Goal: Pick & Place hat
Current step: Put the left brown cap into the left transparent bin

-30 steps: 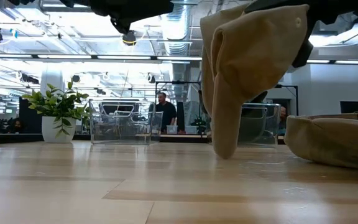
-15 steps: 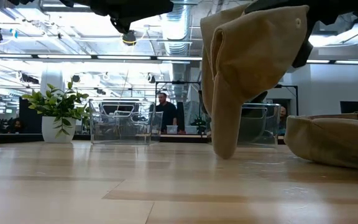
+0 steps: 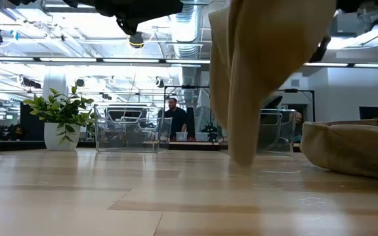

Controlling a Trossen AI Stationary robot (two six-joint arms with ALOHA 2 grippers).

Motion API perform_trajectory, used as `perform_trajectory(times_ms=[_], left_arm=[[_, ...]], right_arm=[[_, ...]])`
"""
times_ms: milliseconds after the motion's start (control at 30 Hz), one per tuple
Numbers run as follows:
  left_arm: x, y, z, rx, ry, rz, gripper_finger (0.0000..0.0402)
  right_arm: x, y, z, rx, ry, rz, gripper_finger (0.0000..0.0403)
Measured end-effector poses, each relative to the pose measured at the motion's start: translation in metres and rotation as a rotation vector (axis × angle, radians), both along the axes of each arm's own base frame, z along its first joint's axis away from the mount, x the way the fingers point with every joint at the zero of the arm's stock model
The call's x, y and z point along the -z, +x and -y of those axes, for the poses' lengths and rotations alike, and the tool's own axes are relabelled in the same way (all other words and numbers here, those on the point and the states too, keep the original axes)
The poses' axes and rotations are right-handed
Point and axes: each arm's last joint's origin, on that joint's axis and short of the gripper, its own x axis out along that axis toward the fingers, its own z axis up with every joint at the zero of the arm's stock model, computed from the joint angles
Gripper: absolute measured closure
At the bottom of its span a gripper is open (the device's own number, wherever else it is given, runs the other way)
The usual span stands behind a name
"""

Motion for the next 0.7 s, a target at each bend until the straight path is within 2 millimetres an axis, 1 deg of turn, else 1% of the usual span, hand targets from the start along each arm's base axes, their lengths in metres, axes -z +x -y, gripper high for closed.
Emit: perform_trajectory(times_ms=[100, 200, 300, 467, 567, 700], left_arm=[[0.000, 0.000, 0.000, 0.000, 0.000, 0.000, 0.0282], [0.000, 0.000, 0.000, 0.014, -0.002, -0.001, 0.0282], [0.000, 0.000, 0.001, 0.048, -0.007, -0.005, 0.0282], [0.000, 0.000, 0.002, 0.062, -0.010, -0.006, 0.0282], [0.000, 0.000, 0.002, 0.062, -0.010, -0.006, 0.0282], [0.000, 0.000, 0.002, 0.062, -0.010, -0.006, 0.0282]], right_arm=[[-0.005, 0.001, -0.005, -0.057, 0.014, 0.002, 0.0403], [-0.006, 0.001, -0.008, -0.093, 0.005, -0.052, 0.0403], [0.002, -0.001, -0.006, -0.061, 0.002, -0.171, 0.0403], [0.022, -0.009, 0.006, 0.075, -0.017, -0.383, 0.0403], [0.026, -0.011, 0.010, 0.104, -0.028, -0.437, 0.0403], [0.026, -0.011, 0.012, 0.104, -0.036, -0.441, 0.0403]])
